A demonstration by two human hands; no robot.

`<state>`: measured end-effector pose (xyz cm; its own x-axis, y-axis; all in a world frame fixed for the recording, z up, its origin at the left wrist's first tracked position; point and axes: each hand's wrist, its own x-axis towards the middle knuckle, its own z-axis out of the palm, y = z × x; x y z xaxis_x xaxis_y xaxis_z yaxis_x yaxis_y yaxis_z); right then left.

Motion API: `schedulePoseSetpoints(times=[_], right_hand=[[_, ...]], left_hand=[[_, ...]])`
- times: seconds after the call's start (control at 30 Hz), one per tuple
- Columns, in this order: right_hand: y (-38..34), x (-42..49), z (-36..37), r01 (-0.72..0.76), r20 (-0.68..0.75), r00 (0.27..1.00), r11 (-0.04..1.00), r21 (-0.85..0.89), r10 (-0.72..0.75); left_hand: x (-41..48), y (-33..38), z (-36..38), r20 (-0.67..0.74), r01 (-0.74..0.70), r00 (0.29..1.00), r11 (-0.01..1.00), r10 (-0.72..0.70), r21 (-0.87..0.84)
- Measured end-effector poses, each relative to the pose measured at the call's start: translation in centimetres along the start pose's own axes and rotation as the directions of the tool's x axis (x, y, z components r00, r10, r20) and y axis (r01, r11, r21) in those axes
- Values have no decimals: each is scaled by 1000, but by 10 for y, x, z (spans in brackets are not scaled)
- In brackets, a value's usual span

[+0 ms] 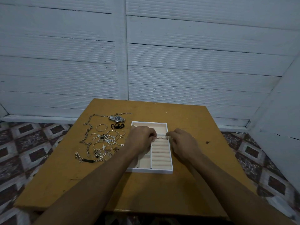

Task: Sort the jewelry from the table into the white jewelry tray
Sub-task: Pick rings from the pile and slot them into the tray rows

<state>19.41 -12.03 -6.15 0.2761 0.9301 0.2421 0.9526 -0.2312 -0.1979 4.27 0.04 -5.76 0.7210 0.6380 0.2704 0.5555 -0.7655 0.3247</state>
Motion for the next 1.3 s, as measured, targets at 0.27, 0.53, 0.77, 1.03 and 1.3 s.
schedulePoseSetpoints(times=[0.27,0.53,0.77,1.03,1.3], right_hand=[[3,-2,-1,-15,16,1000,1000,17,15],[9,-6,-1,-43,8,999,996,77,43],[20,-8,-7,-77,-24,997,991,105,80],[24,-14,-7,-82,-36,995,989,126,88],[23,-15,-9,-99,-34,994,987,127,104]], left_hand=[[-2,-3,-1,11,-129,992,980,129,153],[-8,-3,0,30,-184,983,965,182,186],[-14,-9,2,-8,-229,972,961,233,156],[-20,-5,0,16,-227,974,961,227,155],[-23,-4,0,48,-206,978,967,201,149]])
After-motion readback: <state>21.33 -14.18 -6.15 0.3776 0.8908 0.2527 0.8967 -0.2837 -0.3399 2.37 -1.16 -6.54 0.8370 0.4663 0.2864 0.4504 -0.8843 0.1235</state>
